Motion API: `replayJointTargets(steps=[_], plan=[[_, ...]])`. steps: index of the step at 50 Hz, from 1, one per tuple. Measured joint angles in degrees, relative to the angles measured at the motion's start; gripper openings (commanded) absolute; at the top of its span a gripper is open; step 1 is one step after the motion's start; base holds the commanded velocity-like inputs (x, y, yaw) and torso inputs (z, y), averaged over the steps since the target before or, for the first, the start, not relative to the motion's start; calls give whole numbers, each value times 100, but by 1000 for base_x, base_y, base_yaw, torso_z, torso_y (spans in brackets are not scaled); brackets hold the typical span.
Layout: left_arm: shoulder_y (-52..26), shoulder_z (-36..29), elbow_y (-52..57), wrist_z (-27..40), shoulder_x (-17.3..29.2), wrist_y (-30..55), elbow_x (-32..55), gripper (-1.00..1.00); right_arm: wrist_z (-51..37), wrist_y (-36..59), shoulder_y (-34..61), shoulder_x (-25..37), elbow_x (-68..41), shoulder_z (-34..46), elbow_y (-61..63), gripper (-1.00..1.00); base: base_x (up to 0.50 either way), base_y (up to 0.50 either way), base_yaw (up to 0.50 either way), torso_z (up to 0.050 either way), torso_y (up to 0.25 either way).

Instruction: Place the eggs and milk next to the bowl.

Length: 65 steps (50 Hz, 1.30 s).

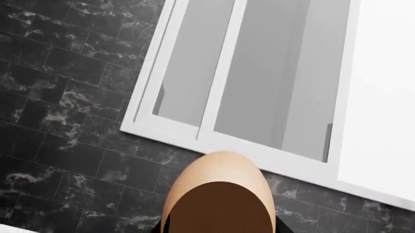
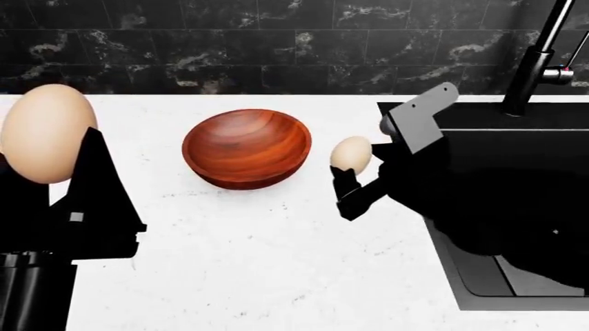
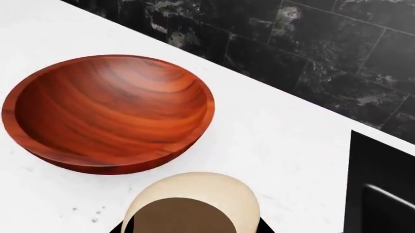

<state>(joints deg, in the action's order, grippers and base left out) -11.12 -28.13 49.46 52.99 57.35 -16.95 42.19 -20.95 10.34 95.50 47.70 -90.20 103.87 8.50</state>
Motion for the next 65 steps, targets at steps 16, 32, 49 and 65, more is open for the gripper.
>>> replayJointTargets(steps=[16, 32, 49, 65], plan=[[-41, -25, -98, -39, -56, 47, 22, -100, 386, -134, -322, -423, 31, -1, -761, -100, 0, 0, 0, 0, 0], [-33, -22, -133, -59, -73, 47, 28, -100, 654, -171, -585, -732, 57, 34, -1188, -100, 0, 0, 0, 0, 1], [-22, -20, -149, -71, -90, 56, 20, -100, 872, -273, -770, -950, 89, -7, -1526, -100, 0, 0, 0, 0, 0], [10, -3, -168, -96, -92, 21, 33, -100, 1048, -381, -946, -1170, 100, -66, -1907, -100, 0, 0, 0, 0, 0]])
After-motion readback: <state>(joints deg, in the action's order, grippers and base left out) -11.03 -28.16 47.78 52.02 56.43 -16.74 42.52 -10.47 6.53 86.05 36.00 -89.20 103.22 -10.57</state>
